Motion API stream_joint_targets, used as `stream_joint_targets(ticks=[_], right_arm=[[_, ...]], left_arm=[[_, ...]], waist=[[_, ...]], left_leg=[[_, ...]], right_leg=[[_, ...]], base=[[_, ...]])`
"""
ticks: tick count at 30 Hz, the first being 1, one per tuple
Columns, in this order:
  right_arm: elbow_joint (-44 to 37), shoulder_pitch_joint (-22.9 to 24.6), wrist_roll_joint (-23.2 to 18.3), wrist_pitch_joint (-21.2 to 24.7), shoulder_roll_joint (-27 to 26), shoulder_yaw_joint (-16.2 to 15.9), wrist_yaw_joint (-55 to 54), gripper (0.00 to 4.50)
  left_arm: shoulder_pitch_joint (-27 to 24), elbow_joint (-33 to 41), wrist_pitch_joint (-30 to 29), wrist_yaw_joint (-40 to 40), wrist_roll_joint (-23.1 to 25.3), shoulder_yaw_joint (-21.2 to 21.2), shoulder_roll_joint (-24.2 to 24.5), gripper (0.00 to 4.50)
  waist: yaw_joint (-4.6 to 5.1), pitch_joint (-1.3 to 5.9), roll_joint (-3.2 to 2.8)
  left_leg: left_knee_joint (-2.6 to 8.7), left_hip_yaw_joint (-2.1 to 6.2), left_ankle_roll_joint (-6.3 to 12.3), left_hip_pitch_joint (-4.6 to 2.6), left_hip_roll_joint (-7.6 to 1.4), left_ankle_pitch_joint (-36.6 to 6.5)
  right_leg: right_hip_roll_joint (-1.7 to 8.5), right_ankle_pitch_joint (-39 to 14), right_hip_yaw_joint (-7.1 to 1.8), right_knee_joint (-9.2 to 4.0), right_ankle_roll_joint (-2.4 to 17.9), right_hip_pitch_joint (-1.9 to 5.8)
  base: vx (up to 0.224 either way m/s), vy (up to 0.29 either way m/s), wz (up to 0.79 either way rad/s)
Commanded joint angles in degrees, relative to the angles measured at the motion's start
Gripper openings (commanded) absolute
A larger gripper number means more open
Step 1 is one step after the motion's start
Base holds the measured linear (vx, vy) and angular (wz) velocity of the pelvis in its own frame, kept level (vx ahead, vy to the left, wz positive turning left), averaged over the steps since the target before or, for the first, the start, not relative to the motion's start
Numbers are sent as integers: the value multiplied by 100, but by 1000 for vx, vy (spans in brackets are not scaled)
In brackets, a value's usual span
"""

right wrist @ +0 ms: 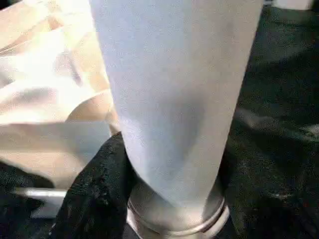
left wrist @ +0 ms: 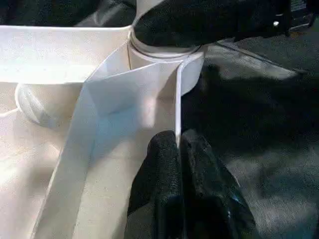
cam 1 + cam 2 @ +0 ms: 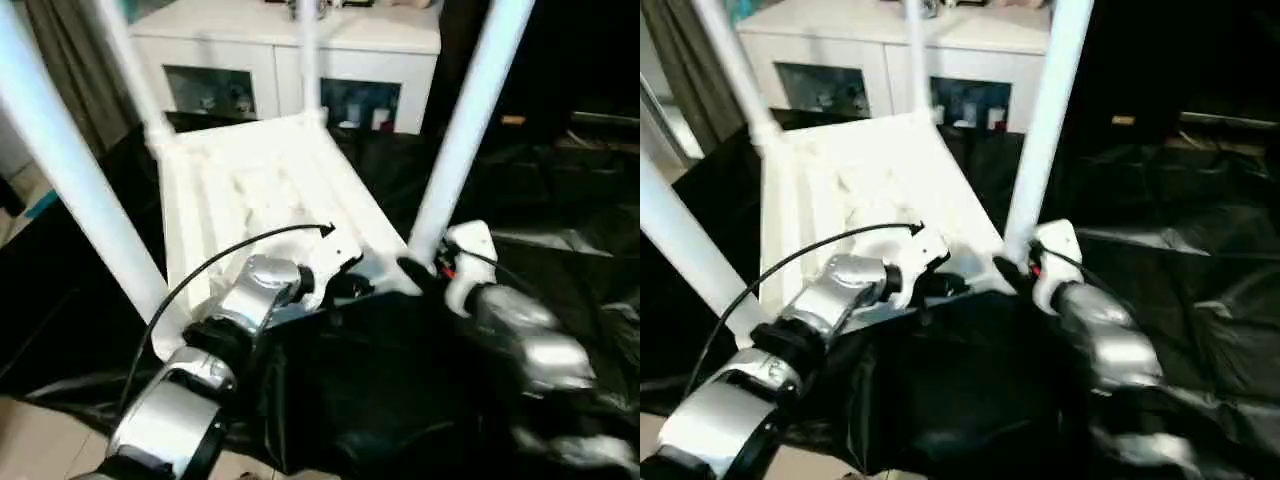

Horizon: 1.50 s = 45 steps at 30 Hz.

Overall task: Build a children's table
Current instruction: Rotate leg to tighten

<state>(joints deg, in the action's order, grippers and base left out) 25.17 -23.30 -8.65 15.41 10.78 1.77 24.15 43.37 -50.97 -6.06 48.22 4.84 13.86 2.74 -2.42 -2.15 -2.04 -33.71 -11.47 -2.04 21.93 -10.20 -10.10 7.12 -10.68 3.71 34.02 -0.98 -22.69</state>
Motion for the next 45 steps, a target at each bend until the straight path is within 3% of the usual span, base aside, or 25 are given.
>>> stream_joint_targets(ticks=[1, 7, 8, 9, 11, 14, 15, 18, 21, 25, 27, 35, 41, 45], right_arm=[[456, 145, 5, 213, -334, -358, 114, 275], [286, 129, 49, -177, -140, -706, 819, 321], [50, 199, -76, -150, 197, -808, 1524, 321], [-71, 241, -136, -106, 366, -851, 1875, 321], [-130, 262, -158, -83, 449, -870, 2051, 321], [-241, 381, -228, 16, 1168, -915, 3061, 321], [-285, 417, -264, 15, 1307, -908, 3252, 321], [-503, 524, -504, 145, 1674, -815, 3736, 321], [-634, 589, -629, 257, 1864, -752, 4023, 321], [-662, 625, -703, 322, 1963, -718, 4183, 321], [-685, 654, -778, 394, 1972, -709, 4241, 287], [-1060, 907, -944, 594, 1738, -852, 4259, 249], [-1170, 1018, -923, 602, 1538, -941, 4111, 247], [-836, 888, -588, 351, 1142, -861, 3223, 246]], left_arm=[[124, 90, 211, 130, -174, -11, -322, 0], [26, 265, 295, 715, -266, 88, -143, 0], [-61, 436, 304, 1173, -360, 152, 32, 0], [-99, 506, 301, 1387, -398, 187, 117, 0], [-118, 537, 300, 1494, -413, 201, 158, 0], [-265, 800, 200, 2373, -435, 362, 539, 0], [-299, 864, 188, 2538, -454, 380, 609, 0], [-393, 1094, 26, 2971, -579, 427, 808, 0], [-427, 1175, -27, 3120, -603, 432, 906, 0], [-464, 1276, -118, 3259, -644, 436, 976, 0], [-485, 1336, -145, 3297, -662, 445, 1000, 0], [-532, 1478, -254, 3315, -687, 485, 954, 0], [-507, 1421, -195, 3116, -667, 460, 818, 0], [-330, 1082, 44, 2266, -547, 275, 508, 0]], waist=[[-12, 271, 102], [6, 289, 115], [5, 291, 116], [-24, 303, 130], [-27, 314, 114], [-62, 342, 112], [-116, 352, 92], [-189, 358, 102], [-242, 341, 92], [-275, 315, 100], [-278, 309, 104], [-286, 334, 84], [-280, 316, 82], [-237, 291, 87]], left_leg=[[497, 161, 22, -101, -239, -2165], [498, 157, 130, -61, -252, -2006], [492, 149, 155, -62, -252, -1953], [468, 132, 300, -52, -253, -1808], [451, 127, 413, -38, -267, -1534], [405, 116, 574, -34, -271, -1192], [372, 91, 704, -51, -293, -953], [344, 77, 861, -49, -300, -755], [356, 75, 807, -68, -318, -923], [405, 84, 521, -92, -323, -1333], [423, 91, 413, -98, -327, -1422], [398, 93, 492, -73, -308, -1106], [427, 101, 380, -81, -314, -1341], [456, 116, 182, -96, -300, -1641]], right_leg=[[183, -2379, -162, -577, 912, 143], [186, -1886, -174, -521, 1038, 187], [184, -1802, -180, -515, 1067, 185], [192, -1595, -184, -491, 1155, 221], [185, -1169, -187, -441, 1286, 221], [176, -620, -172, -365, 1485, 266], [157, -204, -162, -314, 1644, 263], [166, 172, -156, -255, 1821, 267], [179, -188, -160, -287, 1788, 249], [187, -847, -174, -348, 1648, 230], [192, -1050, -181, -371, 1575, 227], [181, -565, -174, -323, 1608, 241], [187, -930, -176, -365, 1529, 232], [204, -1352, -186, -421, 1395, 204]], base=[[0, 0, 0], [0, 0, 0], [0, 0, 0], [0, 0, 0], [0, 0, 0], [0, 0, 0], [0, 0, 0], [0, 0, 0], [0, 0, 0], [0, 0, 0], [0, 0, 0], [0, 0, 0], [0, 0, 0], [0, 0, 0]])
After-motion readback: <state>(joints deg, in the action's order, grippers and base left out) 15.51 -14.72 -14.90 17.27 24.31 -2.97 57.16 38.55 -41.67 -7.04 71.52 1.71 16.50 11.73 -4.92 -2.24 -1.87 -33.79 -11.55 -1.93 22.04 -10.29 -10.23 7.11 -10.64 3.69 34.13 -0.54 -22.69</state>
